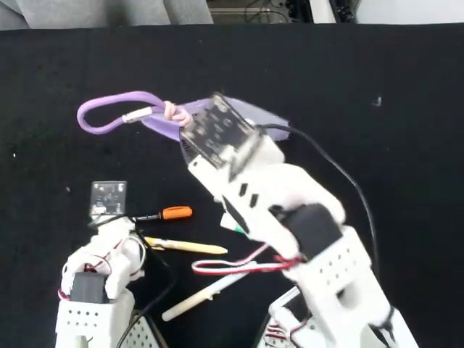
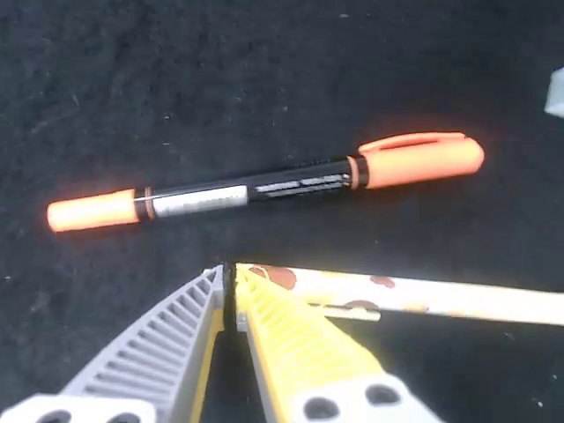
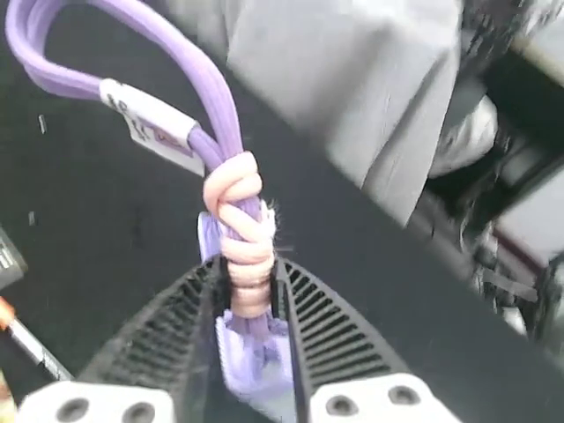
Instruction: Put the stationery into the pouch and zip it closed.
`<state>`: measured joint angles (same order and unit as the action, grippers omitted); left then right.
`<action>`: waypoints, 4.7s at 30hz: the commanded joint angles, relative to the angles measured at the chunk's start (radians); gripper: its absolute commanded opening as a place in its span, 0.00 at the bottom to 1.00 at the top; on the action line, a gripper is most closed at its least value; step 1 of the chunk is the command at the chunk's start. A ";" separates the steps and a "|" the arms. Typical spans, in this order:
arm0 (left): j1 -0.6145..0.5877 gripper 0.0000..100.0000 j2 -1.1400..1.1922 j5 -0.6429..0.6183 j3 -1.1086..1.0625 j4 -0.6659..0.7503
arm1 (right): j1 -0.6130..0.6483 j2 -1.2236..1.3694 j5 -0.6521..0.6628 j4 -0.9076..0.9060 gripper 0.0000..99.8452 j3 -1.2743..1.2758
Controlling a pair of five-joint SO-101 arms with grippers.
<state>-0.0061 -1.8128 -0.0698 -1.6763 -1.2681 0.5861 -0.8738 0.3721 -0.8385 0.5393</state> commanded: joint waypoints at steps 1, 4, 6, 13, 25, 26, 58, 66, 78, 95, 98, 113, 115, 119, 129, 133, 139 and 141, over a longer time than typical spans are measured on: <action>-0.008 0.03 -0.008 -0.006 -0.021 0.021 | 0.011 -0.099 -0.009 -0.005 0.01 -0.048; 0.004 0.03 -0.008 -0.008 -0.022 0.261 | 0.012 -0.156 -0.009 -0.034 0.01 -0.047; 0.004 0.03 -0.006 -0.008 -0.022 0.423 | 0.012 -0.183 -0.009 -0.049 0.01 -0.047; 0.104 0.03 -0.008 -0.009 -0.022 0.832 | 0.012 -0.205 -0.009 -0.080 0.01 -0.038; 0.246 0.03 0.015 -0.008 -0.022 1.321 | 0.018 -0.208 -0.005 -0.127 0.01 -0.033; 0.246 0.03 0.031 -0.008 -0.024 1.333 | 0.018 -0.208 -0.008 -0.127 0.01 -0.035; 0.265 0.03 0.112 -0.456 0.186 0.779 | -0.038 -0.202 -0.009 -0.071 0.01 -0.028; 0.220 0.03 0.585 -0.459 0.407 0.882 | -0.037 -0.203 -0.009 -0.081 0.01 -0.030; 0.265 0.03 1.363 -0.456 1.003 0.977 | -0.037 -0.208 -0.009 -0.104 0.01 -0.033; 0.354 0.03 1.913 -0.456 1.288 1.723 | -0.037 -0.208 -0.009 -0.094 0.01 -0.041; 0.294 0.03 1.972 -0.462 1.299 1.699 | -0.037 -0.203 -0.009 -0.066 0.01 -0.038; 0.196 0.03 1.972 -0.463 1.165 1.702 | -0.043 -0.200 -0.084 0.273 0.01 0.110; 0.223 0.03 1.961 -0.463 1.167 1.702 | -0.043 -0.200 -0.098 0.273 0.01 0.090; 0.283 0.03 1.875 -0.463 1.118 1.700 | -0.069 -0.203 -0.129 0.270 0.01 0.074; 0.433 0.03 1.689 -0.457 1.035 1.700 | -0.384 -0.209 -0.249 0.143 0.01 0.085; 0.475 0.03 1.694 -0.456 1.032 1.694 | -0.483 -0.209 -0.272 0.138 0.01 0.079; 0.443 0.03 1.732 -0.457 1.000 1.692 | -0.551 -0.209 -0.269 0.143 0.01 0.085; 0.456 0.03 1.715 -0.457 0.970 1.692 | -0.551 -0.202 -0.261 0.143 0.01 0.085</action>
<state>0.4496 -0.0713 -0.5255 -0.6774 0.4273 0.0537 -1.0641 0.1112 -0.6989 0.6682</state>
